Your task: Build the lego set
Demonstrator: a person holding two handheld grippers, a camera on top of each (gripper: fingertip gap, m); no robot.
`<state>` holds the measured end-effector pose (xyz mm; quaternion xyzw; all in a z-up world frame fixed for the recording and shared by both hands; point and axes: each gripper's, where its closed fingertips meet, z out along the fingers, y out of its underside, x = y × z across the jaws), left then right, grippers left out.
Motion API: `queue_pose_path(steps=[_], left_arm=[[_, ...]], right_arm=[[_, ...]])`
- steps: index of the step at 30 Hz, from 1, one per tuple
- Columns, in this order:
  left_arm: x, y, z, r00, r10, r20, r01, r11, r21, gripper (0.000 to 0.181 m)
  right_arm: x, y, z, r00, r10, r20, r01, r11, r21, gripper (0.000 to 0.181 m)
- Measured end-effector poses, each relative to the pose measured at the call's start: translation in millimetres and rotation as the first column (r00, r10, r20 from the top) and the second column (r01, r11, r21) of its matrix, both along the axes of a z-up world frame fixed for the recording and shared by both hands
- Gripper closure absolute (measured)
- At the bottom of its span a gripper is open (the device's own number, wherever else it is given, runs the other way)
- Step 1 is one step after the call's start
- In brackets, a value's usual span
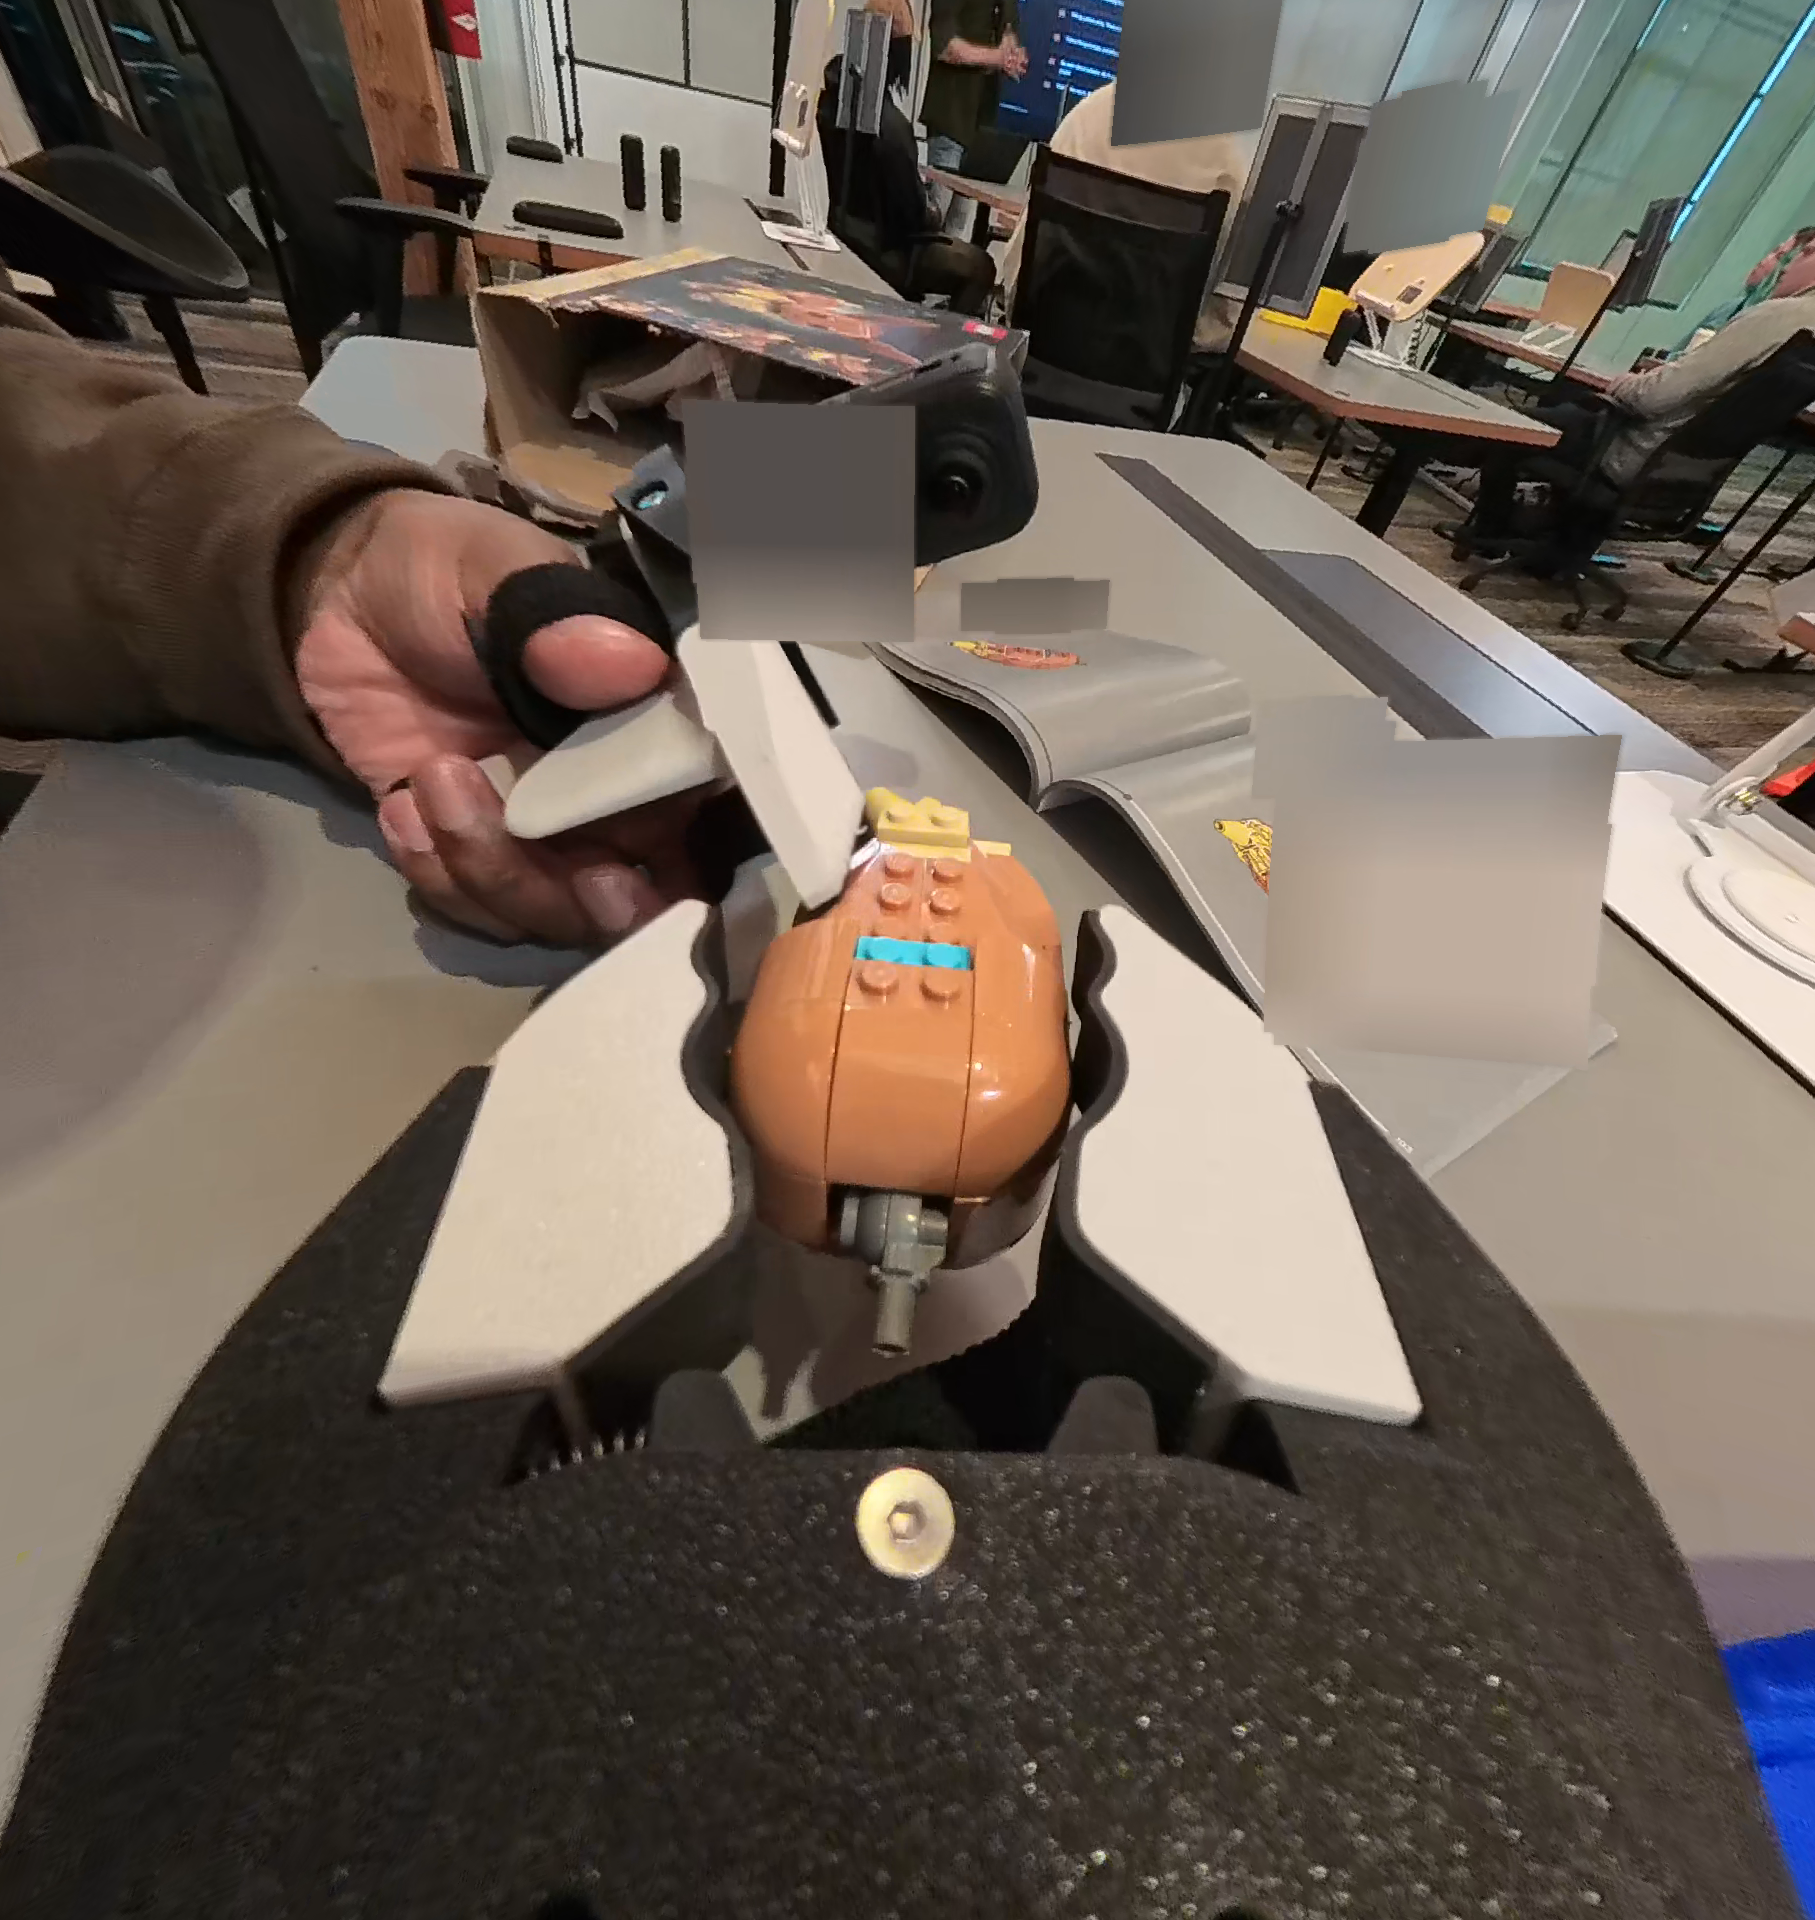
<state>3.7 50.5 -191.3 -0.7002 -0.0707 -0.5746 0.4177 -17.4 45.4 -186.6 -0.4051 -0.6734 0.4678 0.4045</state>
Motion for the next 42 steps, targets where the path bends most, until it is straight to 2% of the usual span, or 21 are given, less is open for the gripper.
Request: queue_pose_path(steps=[7,13,17,22,25,28,32,38,42], left_arm=[[4,4,-3,0.998,0.028,0.048,-0.025,0.998,-0.057,0.128],[0,7,-4,0.995,0.067,0.080,-0.061,0.995,-0.081,0.135],[-2,8,-5,0.995,0.087,0.042,-0.083,0.993,-0.084,0.136],[-7,9,-11,0.993,0.116,0.038,-0.111,0.987,-0.118,0.137],[-12,11,-17,0.987,0.156,0.022,-0.151,0.978,-0.142,0.137],[-12,12,-18,0.985,0.173,-0.025,-0.175,0.976,-0.132,0.137],[-8,12,-19,0.986,0.166,-0.033,-0.169,0.976,-0.135,0.137],[1,10,-21,0.988,0.139,-0.060,-0.146,0.980,-0.134,0.138],[3,10,-22,0.988,0.137,-0.077,-0.146,0.980,-0.137,0.138]], right_arm=[[-1,-1,-2,1.000,-0.010,-0.001,0.010,0.999,0.041,0.117],[-1,0,-6,1.000,-0.018,0.010,0.017,0.998,0.054,0.117],[-2,2,-10,0.999,-0.044,0.029,0.042,0.996,0.077,0.117],[-5,7,-17,0.987,-0.136,0.080,0.127,0.986,0.109,0.116],[-6,15,-26,0.961,-0.238,0.137,0.214,0.962,0.170,0.117],[-6,17,-31,0.937,-0.289,0.195,0.257,0.951,0.173,0.114],[-3,17,-42,0.915,-0.300,0.269,0.263,0.951,0.165,0.107],[2,17,-56,0.874,-0.310,0.374,0.257,0.949,0.184,0.110],[4,18,-59,0.866,-0.309,0.393,0.253,0.949,0.190,0.110]])
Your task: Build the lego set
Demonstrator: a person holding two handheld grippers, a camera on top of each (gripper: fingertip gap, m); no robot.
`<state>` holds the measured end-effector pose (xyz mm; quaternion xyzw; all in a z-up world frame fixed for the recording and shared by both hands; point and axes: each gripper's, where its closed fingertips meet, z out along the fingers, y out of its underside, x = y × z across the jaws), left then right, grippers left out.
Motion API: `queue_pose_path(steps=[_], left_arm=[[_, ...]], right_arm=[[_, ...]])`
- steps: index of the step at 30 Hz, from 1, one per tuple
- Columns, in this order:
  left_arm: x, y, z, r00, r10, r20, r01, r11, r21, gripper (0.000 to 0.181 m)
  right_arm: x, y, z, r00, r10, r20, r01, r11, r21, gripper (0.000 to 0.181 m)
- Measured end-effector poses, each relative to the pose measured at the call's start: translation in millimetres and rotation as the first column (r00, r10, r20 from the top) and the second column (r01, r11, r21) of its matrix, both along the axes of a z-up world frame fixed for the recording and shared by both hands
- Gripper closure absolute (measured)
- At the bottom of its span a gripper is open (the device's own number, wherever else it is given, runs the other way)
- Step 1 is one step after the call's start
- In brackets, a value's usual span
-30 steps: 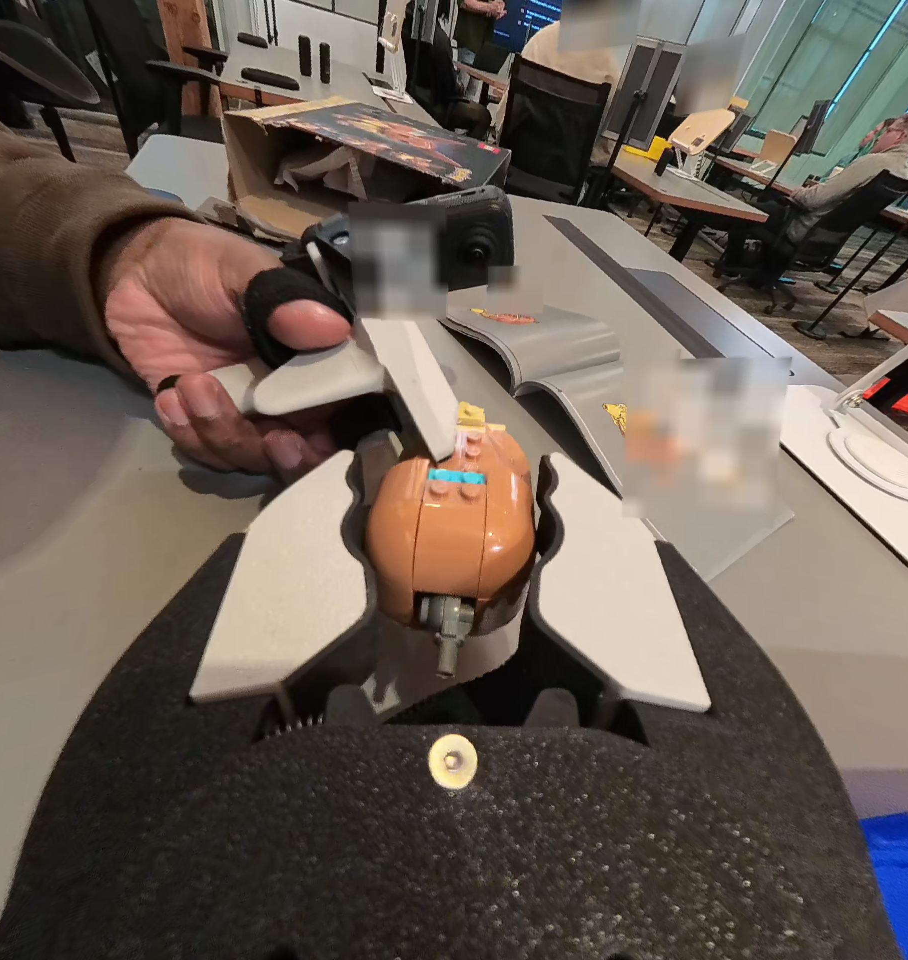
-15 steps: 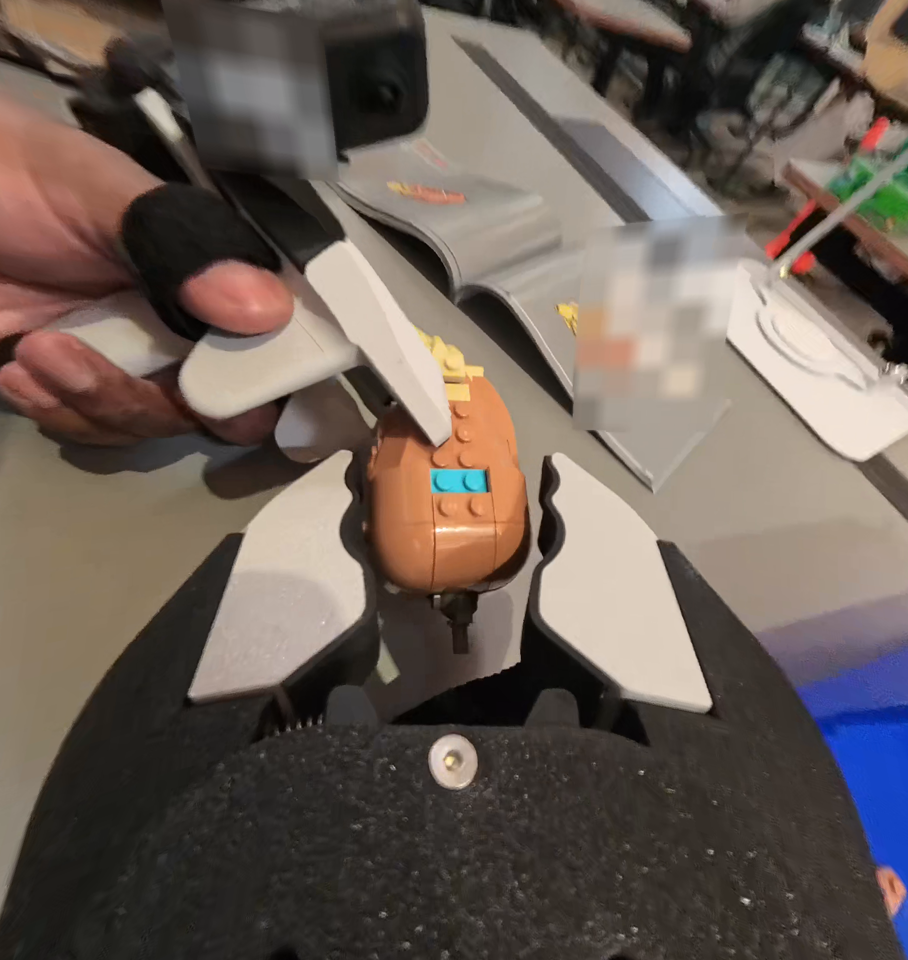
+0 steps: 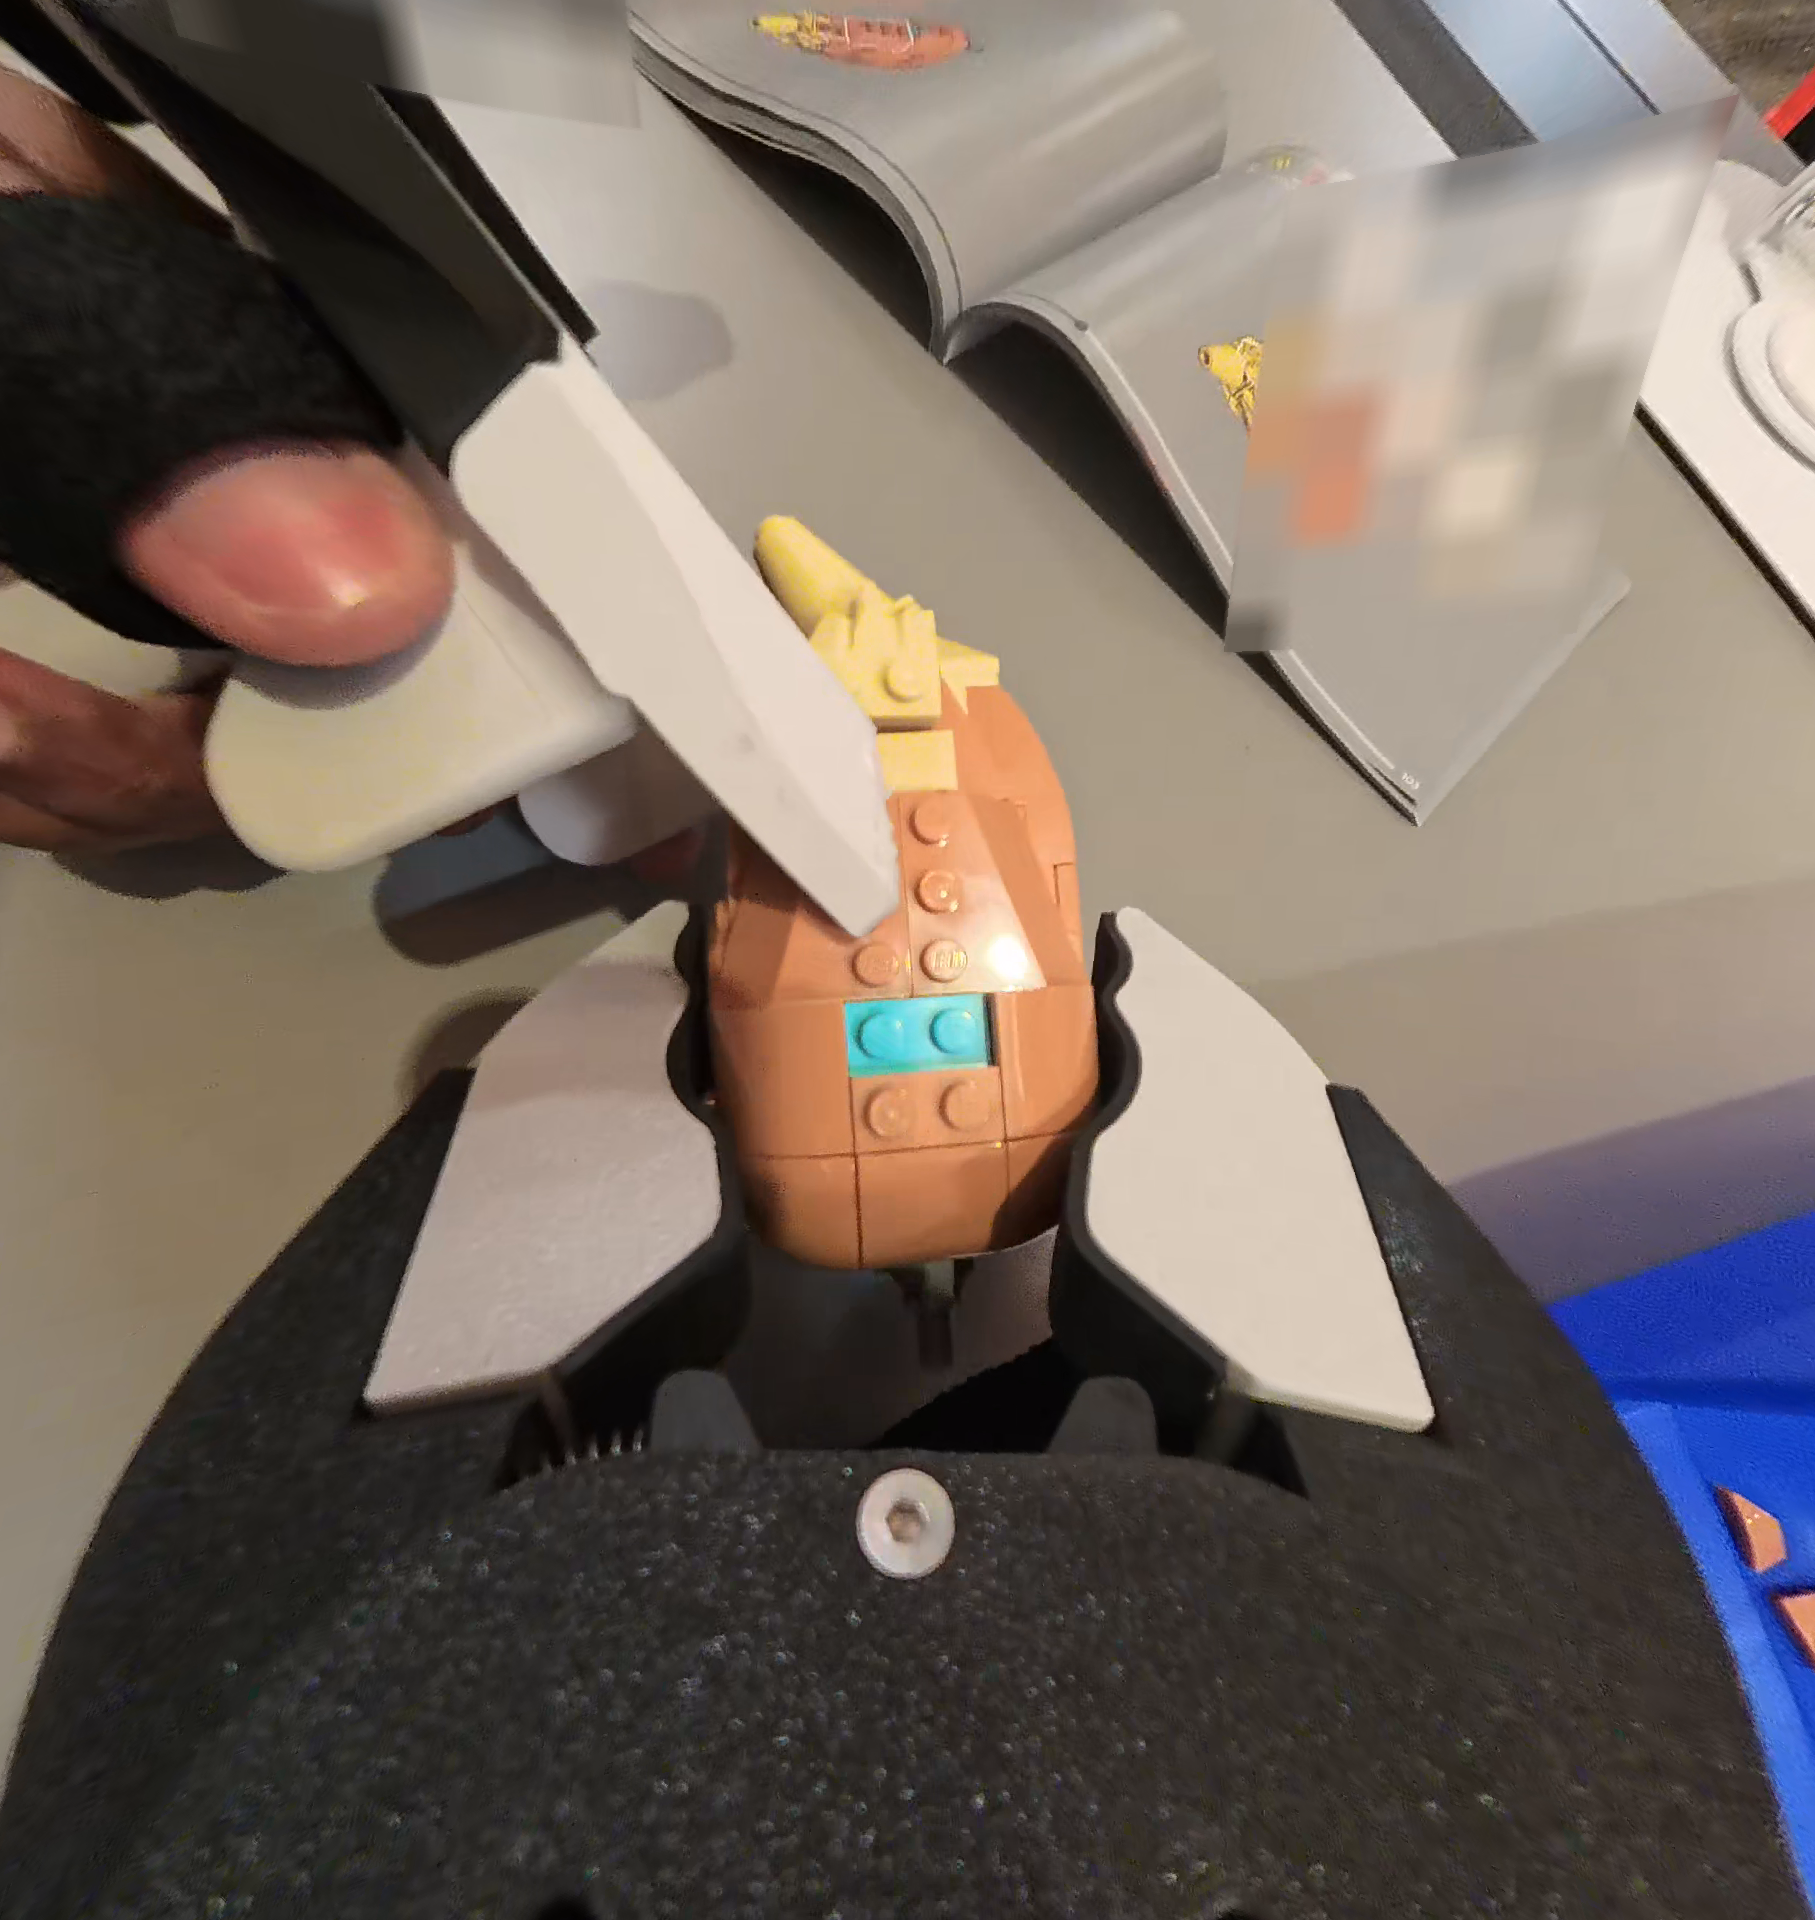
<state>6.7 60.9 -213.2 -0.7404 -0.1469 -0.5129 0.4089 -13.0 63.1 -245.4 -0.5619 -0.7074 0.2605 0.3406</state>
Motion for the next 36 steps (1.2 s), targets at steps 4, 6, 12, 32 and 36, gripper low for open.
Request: queue_pose_path(steps=[4,6,12,32,36], left_arm=[[1,0,-2,1.000,-0.005,-0.013,0.005,1.000,-0.008,0.138],[0,0,-3,1.000,-0.005,-0.027,0.004,1.000,-0.012,0.138],[1,-1,-5,0.999,-0.015,-0.028,0.014,0.999,-0.032,0.137],[-29,-19,9,0.938,-0.017,-0.345,0.056,0.993,0.103,0.127],[-61,-16,33,0.844,0.147,-0.516,-0.038,0.976,0.217,0.128]], right_arm=[[1,-1,-2,1.000,0.018,0.003,-0.018,1.000,-0.014,0.111],[0,0,-3,1.000,0.025,0.001,-0.025,1.000,-0.010,0.112],[0,1,-5,0.999,0.037,0.000,-0.037,0.999,0.010,0.112],[2,12,5,0.998,0.016,-0.056,-0.022,0.994,-0.111,0.113],[1,12,5,0.998,0.015,-0.056,-0.021,0.994,-0.109,0.113]])
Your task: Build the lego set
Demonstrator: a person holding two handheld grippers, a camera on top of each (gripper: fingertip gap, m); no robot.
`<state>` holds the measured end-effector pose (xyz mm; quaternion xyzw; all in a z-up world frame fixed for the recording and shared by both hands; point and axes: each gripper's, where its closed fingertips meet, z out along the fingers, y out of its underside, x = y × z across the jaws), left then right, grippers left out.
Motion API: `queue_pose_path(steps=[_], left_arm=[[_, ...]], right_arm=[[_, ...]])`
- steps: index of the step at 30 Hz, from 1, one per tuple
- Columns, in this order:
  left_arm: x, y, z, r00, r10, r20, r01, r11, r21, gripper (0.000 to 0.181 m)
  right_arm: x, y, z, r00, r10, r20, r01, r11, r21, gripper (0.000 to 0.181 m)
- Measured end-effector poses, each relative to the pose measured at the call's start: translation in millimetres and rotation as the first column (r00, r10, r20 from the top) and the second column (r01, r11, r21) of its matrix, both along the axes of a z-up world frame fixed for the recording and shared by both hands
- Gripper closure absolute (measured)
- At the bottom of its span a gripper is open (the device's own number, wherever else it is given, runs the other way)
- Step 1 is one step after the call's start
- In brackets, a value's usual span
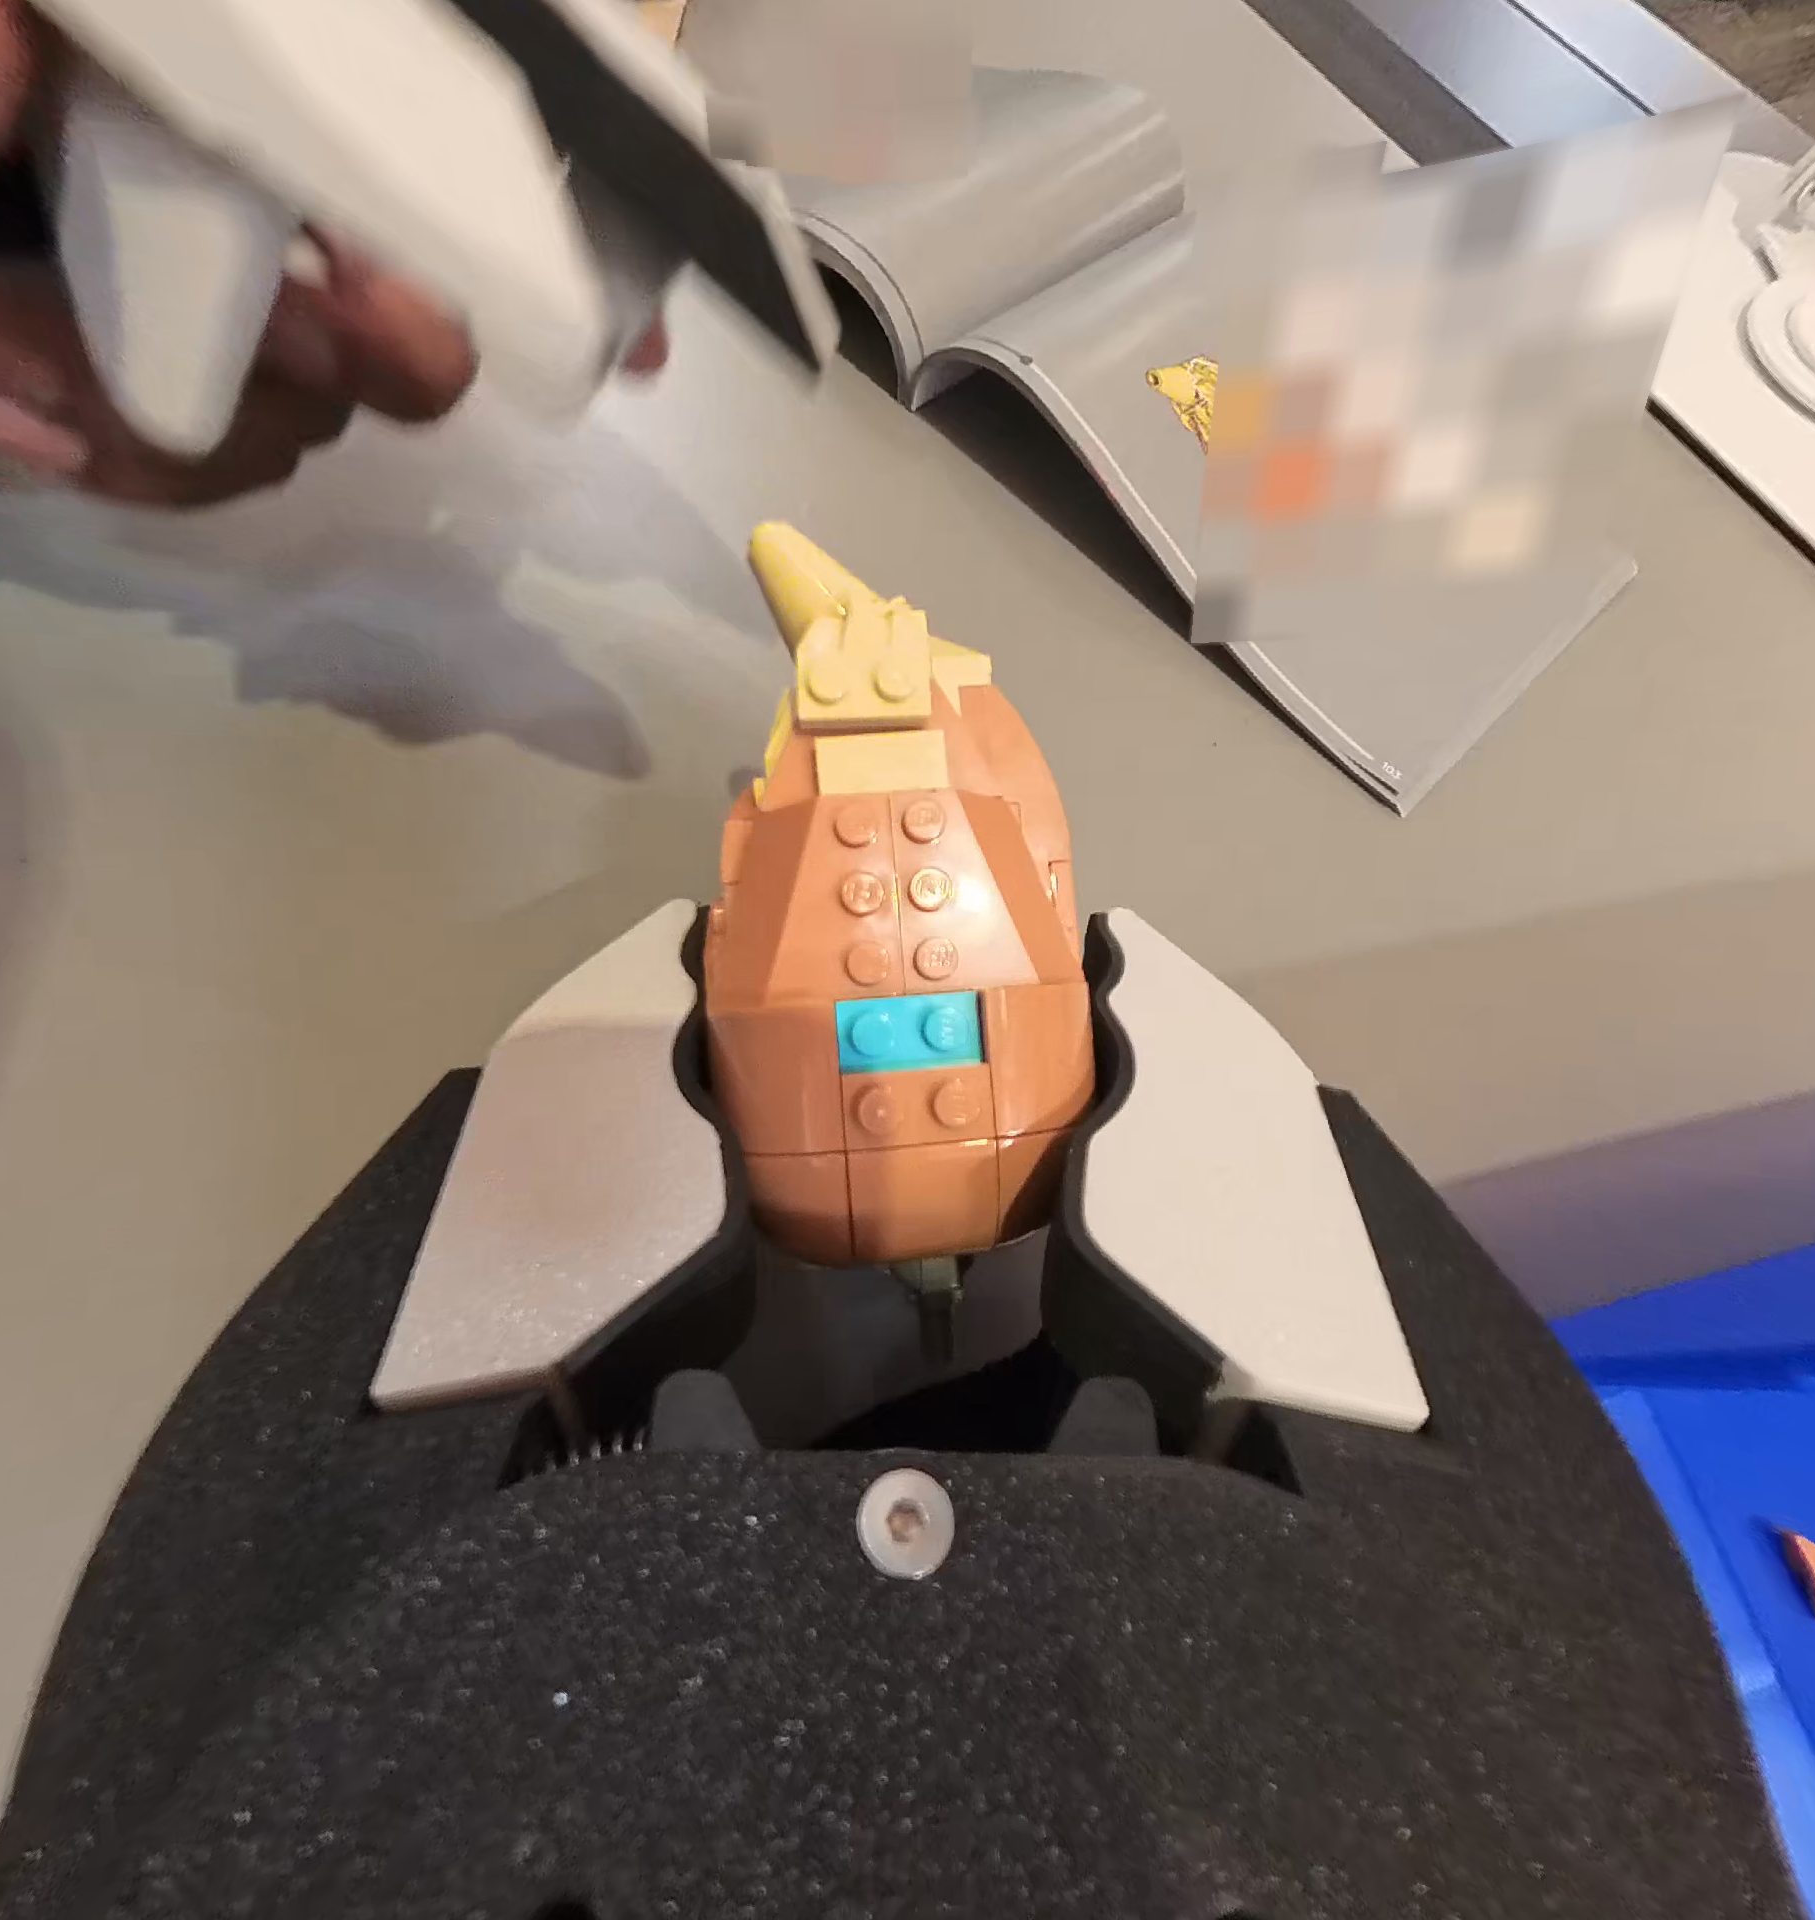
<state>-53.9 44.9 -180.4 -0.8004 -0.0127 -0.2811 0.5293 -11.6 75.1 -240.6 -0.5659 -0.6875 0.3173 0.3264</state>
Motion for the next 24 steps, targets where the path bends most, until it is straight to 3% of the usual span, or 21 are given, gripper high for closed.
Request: queue_pose_path(steps=[6,24], left_arm=[[3,20,-4,0.968,-0.020,-0.248,0.007,0.999,-0.053,0.129],[15,28,-8,0.940,-0.055,-0.337,0.024,0.995,-0.095,0.130]], right_arm=[[-1,-2,2,1.000,0.000,-0.008,0.000,1.000,0.009,0.113],[1,3,1,1.000,-0.004,-0.012,0.004,1.000,0.020,0.113]])
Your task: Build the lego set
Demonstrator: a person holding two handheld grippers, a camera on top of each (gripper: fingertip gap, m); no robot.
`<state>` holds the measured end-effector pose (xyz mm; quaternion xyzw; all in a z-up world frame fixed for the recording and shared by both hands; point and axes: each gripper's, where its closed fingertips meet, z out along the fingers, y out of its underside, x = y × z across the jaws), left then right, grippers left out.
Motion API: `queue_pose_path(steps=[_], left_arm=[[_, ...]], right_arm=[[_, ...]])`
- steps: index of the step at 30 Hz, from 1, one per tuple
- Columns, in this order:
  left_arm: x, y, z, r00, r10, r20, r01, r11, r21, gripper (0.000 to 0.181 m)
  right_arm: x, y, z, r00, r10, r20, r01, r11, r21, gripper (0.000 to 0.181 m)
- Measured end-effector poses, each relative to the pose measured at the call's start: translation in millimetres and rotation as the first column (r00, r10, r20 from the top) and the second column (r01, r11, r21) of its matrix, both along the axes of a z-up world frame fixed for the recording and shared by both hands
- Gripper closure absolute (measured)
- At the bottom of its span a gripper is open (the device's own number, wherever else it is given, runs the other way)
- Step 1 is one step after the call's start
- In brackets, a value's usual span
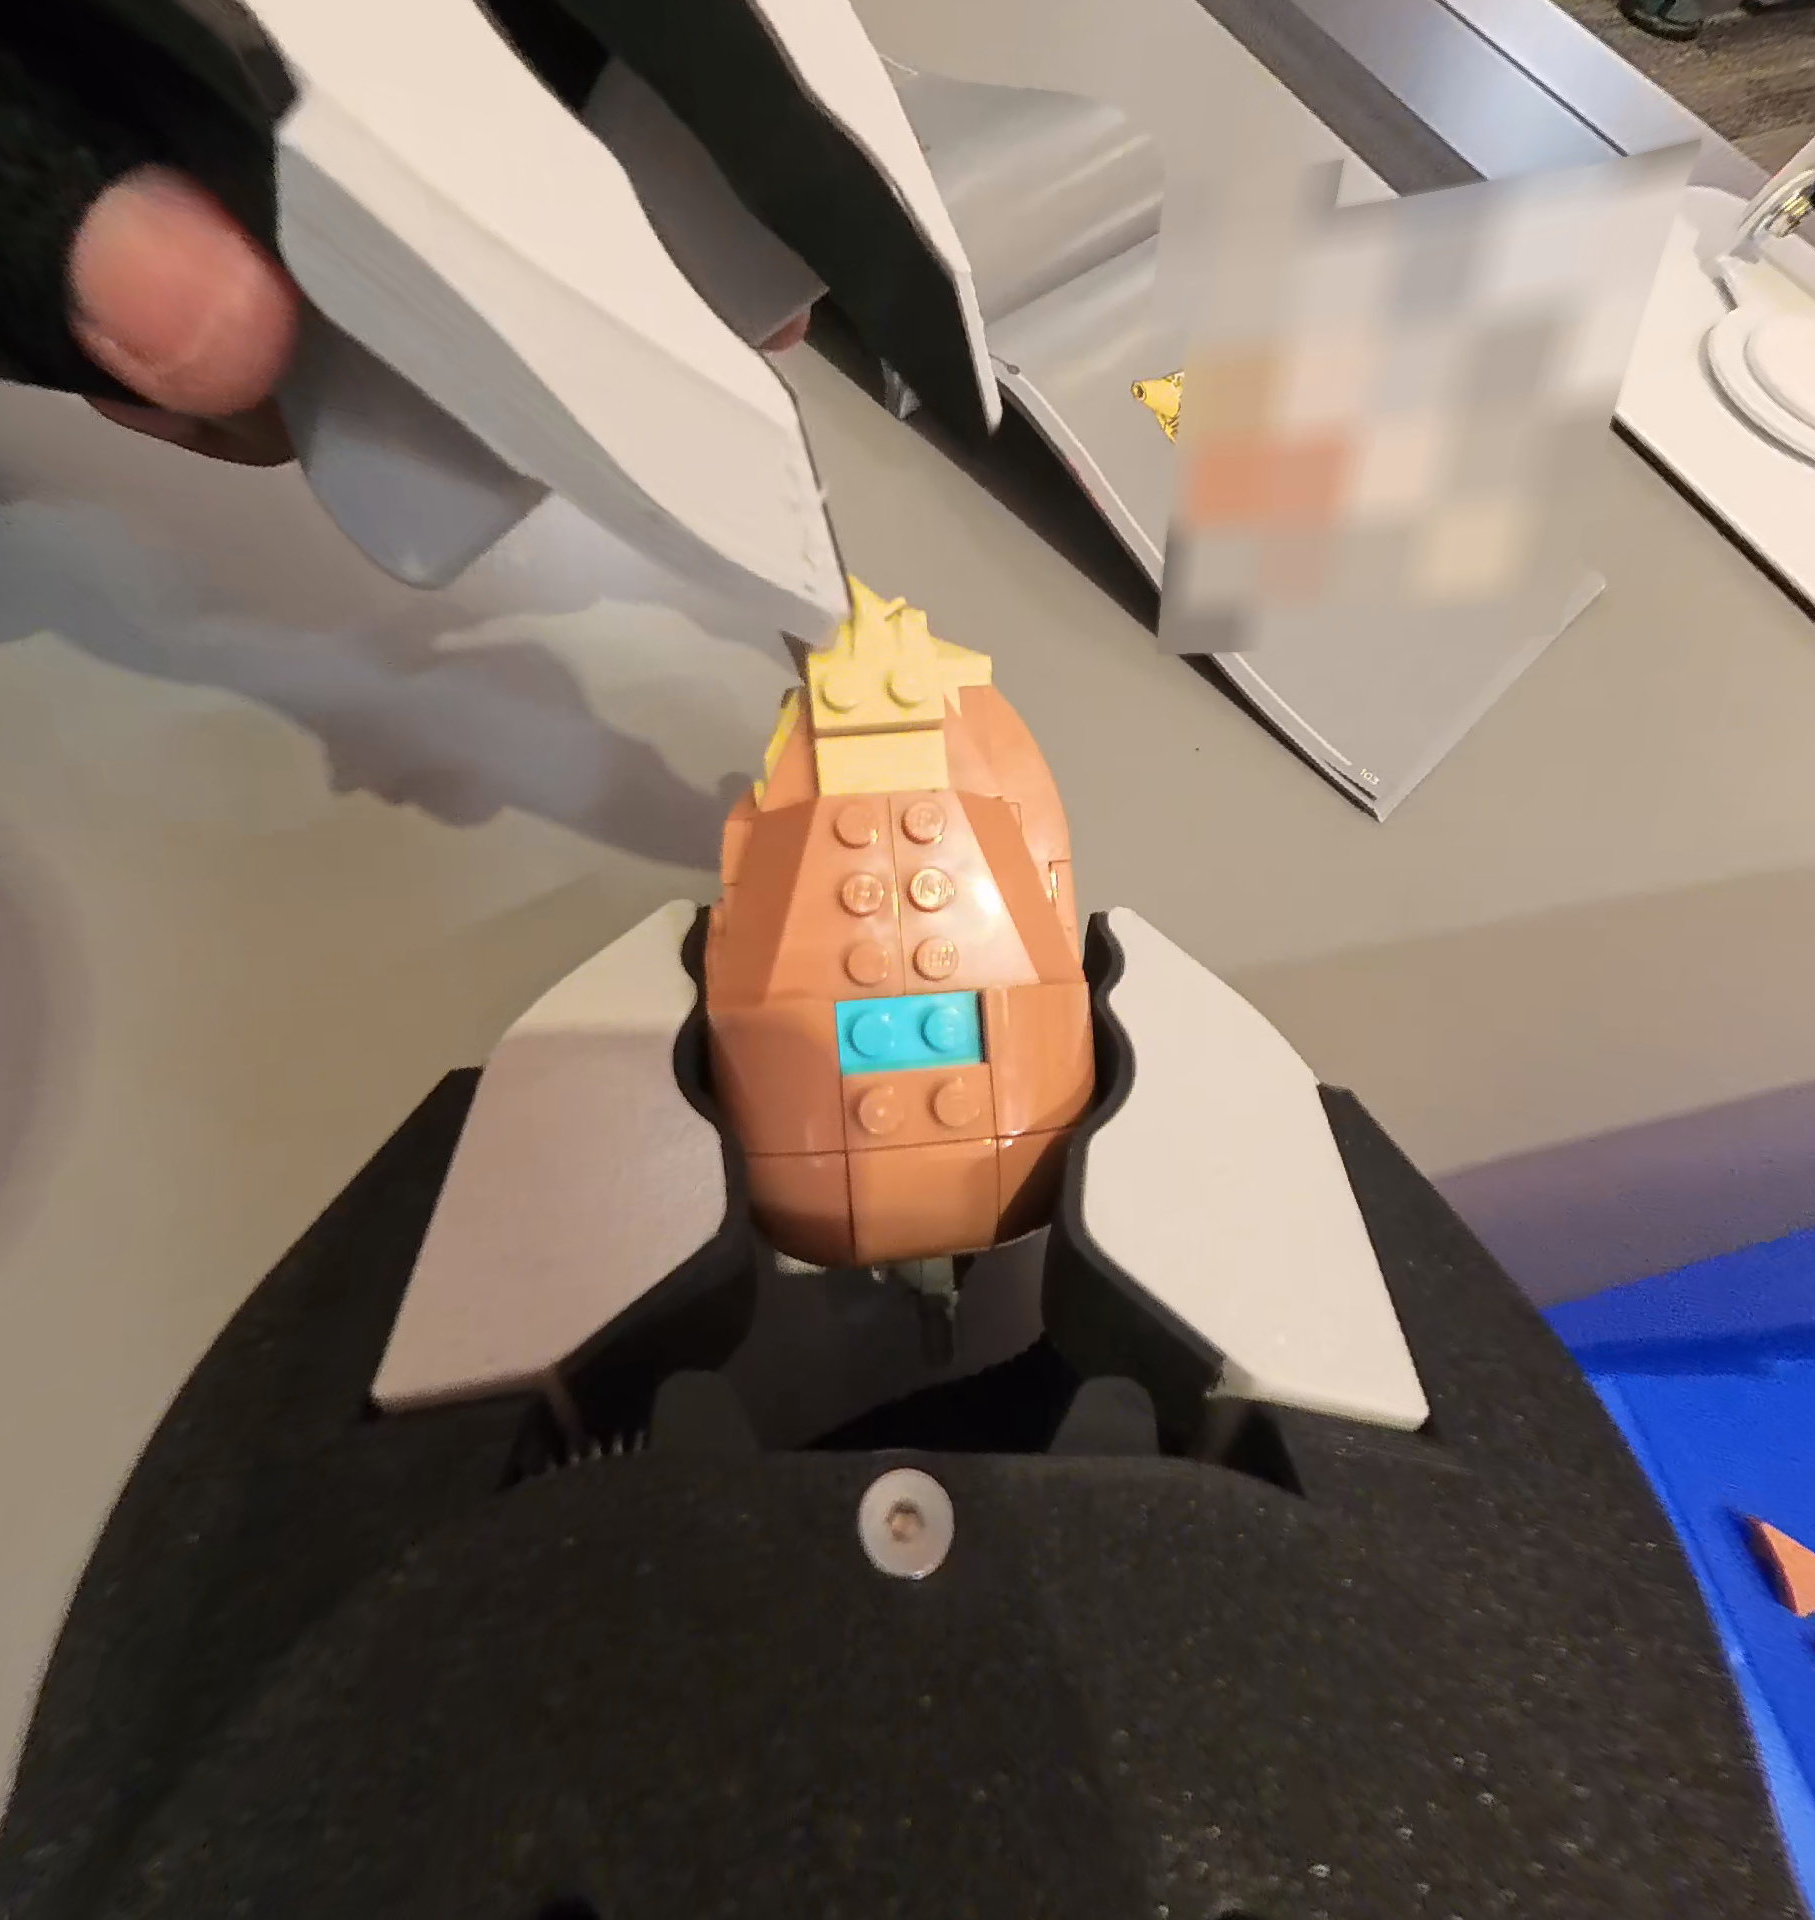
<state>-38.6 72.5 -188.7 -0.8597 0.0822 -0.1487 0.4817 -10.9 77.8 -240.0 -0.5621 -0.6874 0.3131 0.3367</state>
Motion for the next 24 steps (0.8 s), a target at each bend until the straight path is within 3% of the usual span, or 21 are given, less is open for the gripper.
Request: queue_pose_path(steps=[4,7,9,12,14,15,20,24], left_arm=[[1,-4,13,0.997,-0.059,-0.054,0.064,0.992,0.107,0.128],[5,-12,21,0.945,-0.136,-0.296,0.214,0.945,0.247,0.126],[5,-18,18,0.828,-0.135,-0.545,0.342,0.891,0.299,0.125],[7,-22,-1,0.500,-0.091,-0.861,0.546,0.805,0.232,0.121],[7,-19,-13,0.324,-0.061,-0.944,0.608,0.778,0.158,0.117],[6,-17,-16,0.279,-0.040,-0.959,0.616,0.773,0.147,0.116],[12,-7,-11,0.196,0.048,-0.980,0.660,0.732,0.168,0.114],[18,-4,-16,0.077,0.072,-0.994,0.698,0.708,0.105,0.121]], right_arm=[[0,-1,-1,1.000,0.009,0.005,-0.009,1.000,-0.021,0.113],[1,-1,-1,1.000,0.017,0.012,-0.017,0.999,-0.051,0.113],[1,-2,-2,1.000,0.022,0.019,-0.021,0.997,-0.071,0.113],[1,-2,-3,0.999,0.032,0.029,-0.029,0.996,-0.083,0.113],[0,-3,-4,0.999,0.038,0.037,-0.034,0.996,-0.086,0.112],[0,-3,-5,0.998,0.039,0.040,-0.036,0.996,-0.084,0.113],[0,-4,-7,0.998,0.044,0.055,-0.040,0.997,-0.071,0.113],[-1,-6,-8,0.997,0.051,0.061,-0.047,0.997,-0.063,0.113]])
